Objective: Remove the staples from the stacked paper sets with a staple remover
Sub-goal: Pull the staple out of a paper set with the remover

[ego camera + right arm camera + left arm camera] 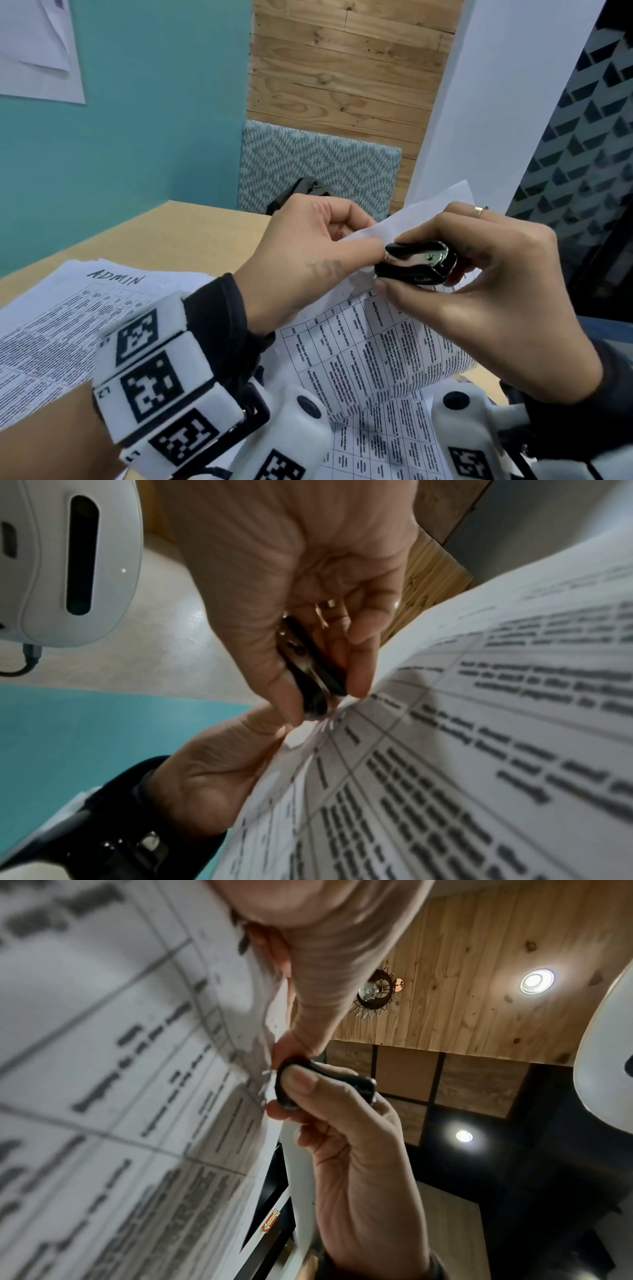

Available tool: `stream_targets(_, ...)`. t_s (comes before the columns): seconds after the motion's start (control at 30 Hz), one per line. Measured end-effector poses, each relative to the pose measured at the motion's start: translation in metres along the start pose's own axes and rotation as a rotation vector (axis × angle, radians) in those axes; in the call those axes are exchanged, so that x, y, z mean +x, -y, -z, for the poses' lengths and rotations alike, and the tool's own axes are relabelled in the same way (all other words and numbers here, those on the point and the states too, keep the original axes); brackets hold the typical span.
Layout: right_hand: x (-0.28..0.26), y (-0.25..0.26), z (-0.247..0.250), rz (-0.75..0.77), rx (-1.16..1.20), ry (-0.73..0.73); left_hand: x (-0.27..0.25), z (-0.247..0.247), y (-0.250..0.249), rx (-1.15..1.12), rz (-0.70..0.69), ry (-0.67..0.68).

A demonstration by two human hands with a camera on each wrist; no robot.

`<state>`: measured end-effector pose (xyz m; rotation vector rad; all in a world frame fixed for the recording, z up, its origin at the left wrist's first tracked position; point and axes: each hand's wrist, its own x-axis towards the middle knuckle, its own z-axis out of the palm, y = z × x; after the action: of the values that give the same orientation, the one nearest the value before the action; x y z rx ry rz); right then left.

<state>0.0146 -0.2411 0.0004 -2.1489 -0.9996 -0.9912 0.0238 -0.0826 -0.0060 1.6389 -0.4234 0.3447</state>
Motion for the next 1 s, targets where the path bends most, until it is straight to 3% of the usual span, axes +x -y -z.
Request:
stream_targets(0.23, 0.001, 0.001, 0.0, -0.007, 0.041, 0.024, 0.0, 0.003, -0.002, 0.042, 0.014, 0.045)
stream_targets(0.33, 0.004, 0.0, 0.007, -0.115, 0.233, 0.067, 0.002, 0.009, -0.005, 0.032, 0.057, 0.131)
stream_targets(0.47, 0.007, -0.007, 0.03, -0.21, 0.494, 0.024, 0.009, 0.025, -0.007, 0.014, 0.063, 0.095)
stream_targets(0.7, 0.006, -0.003, 0.027, -0.151, 0.285, 0.138, 0.012, 0.023, -0.003, 0.043, 0.136, 0.176)
stream_targets(1.0, 0.007, -0.02, 0.019, 0.128, 0.002, 0.298, 0.017, 0.027, 0.001, -0.034, 0.332, 0.415)
